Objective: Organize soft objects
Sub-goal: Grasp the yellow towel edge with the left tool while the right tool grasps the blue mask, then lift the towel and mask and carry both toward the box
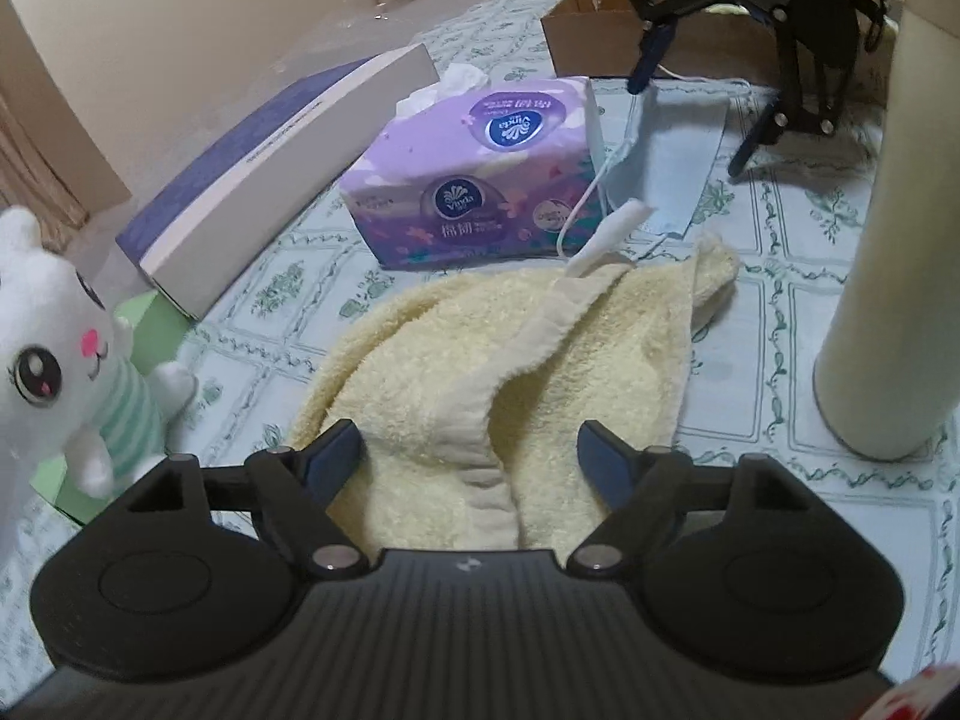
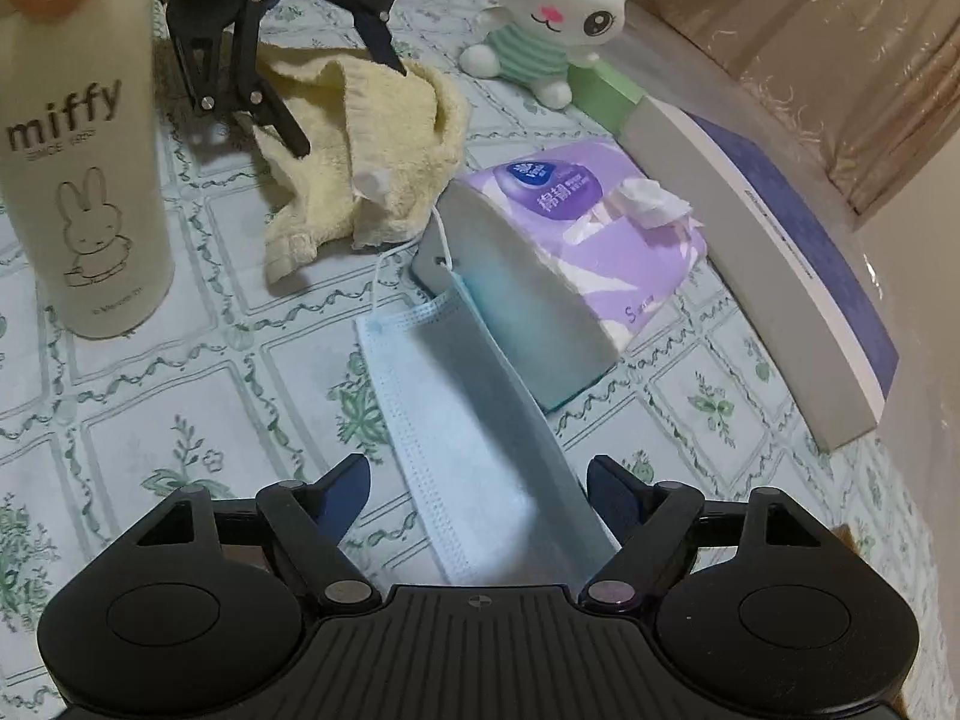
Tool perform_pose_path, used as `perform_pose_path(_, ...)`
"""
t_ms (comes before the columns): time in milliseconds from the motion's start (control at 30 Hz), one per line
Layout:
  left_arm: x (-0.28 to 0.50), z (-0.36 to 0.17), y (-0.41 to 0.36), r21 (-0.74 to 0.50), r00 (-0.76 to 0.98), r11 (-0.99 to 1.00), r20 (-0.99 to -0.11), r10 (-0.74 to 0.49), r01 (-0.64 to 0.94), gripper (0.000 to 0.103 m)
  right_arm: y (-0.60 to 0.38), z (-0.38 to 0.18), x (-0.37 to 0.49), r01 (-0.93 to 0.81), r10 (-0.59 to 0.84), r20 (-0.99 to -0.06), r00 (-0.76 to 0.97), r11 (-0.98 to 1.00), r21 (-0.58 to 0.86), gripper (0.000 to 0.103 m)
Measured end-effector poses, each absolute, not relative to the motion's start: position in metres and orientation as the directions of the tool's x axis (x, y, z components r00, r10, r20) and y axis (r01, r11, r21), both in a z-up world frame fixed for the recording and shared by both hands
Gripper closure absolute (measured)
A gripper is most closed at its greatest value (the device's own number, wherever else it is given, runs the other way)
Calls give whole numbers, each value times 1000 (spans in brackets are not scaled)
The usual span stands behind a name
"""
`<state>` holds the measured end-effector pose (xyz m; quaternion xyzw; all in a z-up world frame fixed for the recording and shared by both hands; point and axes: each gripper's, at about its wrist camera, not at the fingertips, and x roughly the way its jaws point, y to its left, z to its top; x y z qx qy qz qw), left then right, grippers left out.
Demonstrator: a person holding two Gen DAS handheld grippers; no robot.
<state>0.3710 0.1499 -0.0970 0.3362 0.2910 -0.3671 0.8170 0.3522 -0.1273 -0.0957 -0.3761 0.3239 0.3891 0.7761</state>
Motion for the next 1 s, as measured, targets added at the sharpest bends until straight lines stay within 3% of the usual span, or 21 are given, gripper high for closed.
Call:
perform_pose_path(133, 374, -101, 149, 336, 558, 505, -731, -393, 795, 17, -122, -101, 365, -853, 346, -817, 461, 426, -301, 24)
perform_pose_path(267, 380, -102, 151, 299, 544, 531, -740, -396, 793, 17, -125, -102, 380, -847, 351, -845, 404, 492, -200, 26)
perform_pose_path(300, 382, -102, 151, 291, 539, 534, -743, -396, 793, 18, -126, -102, 381, -850, 356, -850, 388, 496, -181, 28)
perform_pose_path(400, 385, -101, 150, 260, 517, 545, -759, -395, 797, 23, -128, -100, 383, -854, 381, -864, 331, 509, -103, 51)
perform_pose_path(533, 386, -99, 151, 226, 495, 557, -772, -398, 800, 35, -125, -98, 377, -859, 384, -866, 319, 503, -93, 74)
perform_pose_path(667, 391, -96, 155, 228, 511, 589, -775, -373, 775, 66, -121, -97, 373, -865, 388, -864, 320, 491, -100, 101)
perform_pose_path(833, 392, -95, 154, 268, 539, 606, -778, -323, 749, 81, -123, -96, 368, -859, 394, -857, 333, 502, -103, 103)
perform_pose_path(1000, 387, -87, 159, 274, 575, 661, -765, -291, 698, 86, -127, -89, 364, -840, 396, -844, 361, 532, -109, 103)
